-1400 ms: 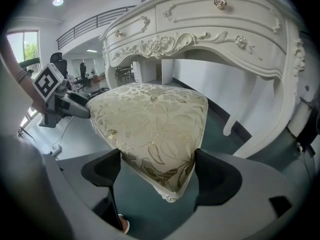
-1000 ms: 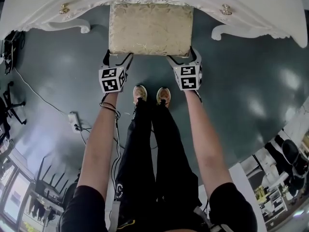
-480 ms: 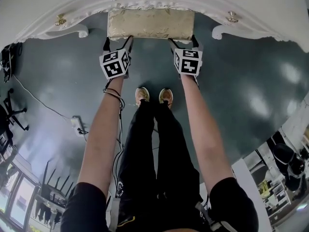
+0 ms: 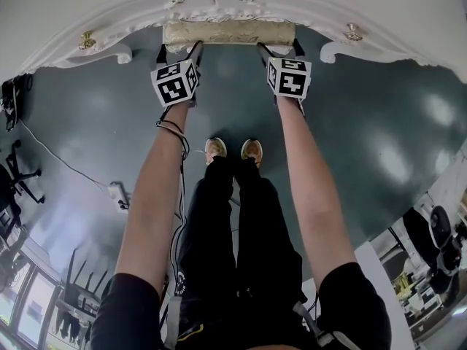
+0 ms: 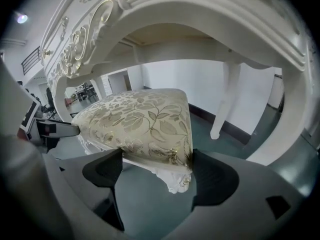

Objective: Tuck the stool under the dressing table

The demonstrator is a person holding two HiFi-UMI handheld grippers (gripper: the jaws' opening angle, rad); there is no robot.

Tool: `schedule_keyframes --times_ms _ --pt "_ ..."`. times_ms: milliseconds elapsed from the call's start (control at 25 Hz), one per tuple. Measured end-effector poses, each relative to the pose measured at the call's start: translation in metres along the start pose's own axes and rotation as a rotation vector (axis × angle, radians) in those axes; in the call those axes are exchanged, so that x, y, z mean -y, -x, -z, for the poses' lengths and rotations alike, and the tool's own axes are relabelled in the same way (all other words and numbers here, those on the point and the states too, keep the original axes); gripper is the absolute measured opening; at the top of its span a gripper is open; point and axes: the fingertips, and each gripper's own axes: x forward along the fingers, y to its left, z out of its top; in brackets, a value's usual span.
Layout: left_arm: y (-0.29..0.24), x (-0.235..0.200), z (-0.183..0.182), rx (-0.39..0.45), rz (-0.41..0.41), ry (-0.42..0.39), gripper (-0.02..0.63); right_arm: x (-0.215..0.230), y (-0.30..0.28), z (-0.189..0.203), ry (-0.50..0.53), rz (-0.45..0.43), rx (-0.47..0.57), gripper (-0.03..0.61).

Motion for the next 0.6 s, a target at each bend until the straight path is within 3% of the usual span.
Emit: schedule_keyframes --times_ms 360,600 --pt "-0.010 0.003 -0.009 0.017 -0.001 0.005 0.440 0.008 -0.008 -0.012 0.011 -0.003 0.024 0.456" --pt "0.009 0.010 -0.007 -0.011 0.011 -0.078 0.440 0.000 0.014 -0.014 0.044 -0.003 0.043 0.423"
